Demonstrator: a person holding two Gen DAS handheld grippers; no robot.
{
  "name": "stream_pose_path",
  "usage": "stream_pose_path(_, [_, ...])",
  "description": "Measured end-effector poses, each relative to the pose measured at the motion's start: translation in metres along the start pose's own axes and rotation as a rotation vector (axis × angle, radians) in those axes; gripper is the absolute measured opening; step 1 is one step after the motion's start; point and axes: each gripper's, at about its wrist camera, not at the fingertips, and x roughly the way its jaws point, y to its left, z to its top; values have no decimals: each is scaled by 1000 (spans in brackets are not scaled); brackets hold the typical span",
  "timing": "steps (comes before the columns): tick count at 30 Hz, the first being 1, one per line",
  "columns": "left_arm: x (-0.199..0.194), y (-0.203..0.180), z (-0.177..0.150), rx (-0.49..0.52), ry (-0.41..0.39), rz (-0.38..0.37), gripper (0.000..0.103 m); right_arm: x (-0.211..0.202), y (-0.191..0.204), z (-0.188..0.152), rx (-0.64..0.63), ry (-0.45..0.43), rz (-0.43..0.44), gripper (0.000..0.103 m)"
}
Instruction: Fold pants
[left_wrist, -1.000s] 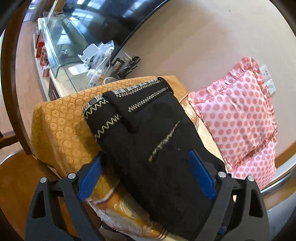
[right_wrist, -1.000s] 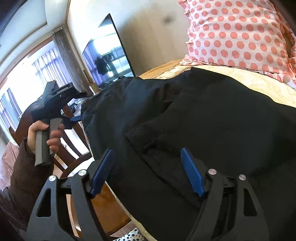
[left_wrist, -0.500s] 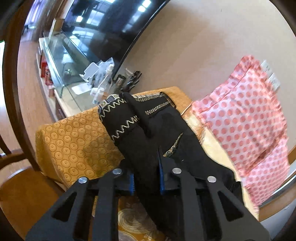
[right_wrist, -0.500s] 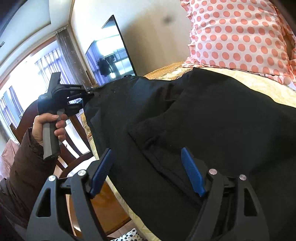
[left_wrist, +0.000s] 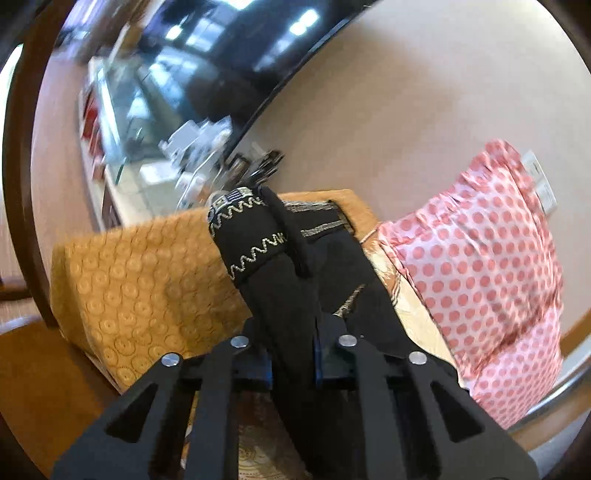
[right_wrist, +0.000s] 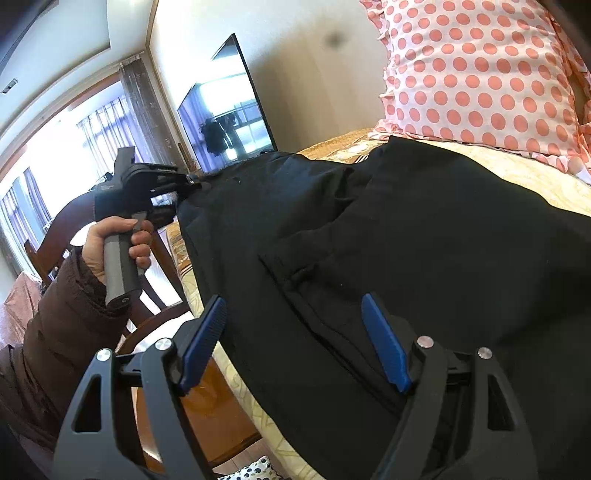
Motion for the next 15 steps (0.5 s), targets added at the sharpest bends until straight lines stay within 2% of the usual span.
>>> stream_pose_path(3, [-14, -30, -1, 119, -58, 1, 10, -5, -2, -1, 18, -15, 9, 76])
stream_pose_path(6, [-35, -78, -8, 249, -91, -70, 9, -26, -12, -3, 69, -62, 14, 76])
stream_pose_path(9, [-62, -151, -34, 445, -98, -191, 9, -59, -28, -9, 115, -118, -35, 76])
stream_pose_path(11, [-78, -189, -55, 540, -92, -288, 9, -85, -37, -16, 137, -158, -90, 76])
stream_pose_path(15, [-107, -266, -115, 701, -28, -516, 9, -144, -58, -40, 196, -239, -263, 76])
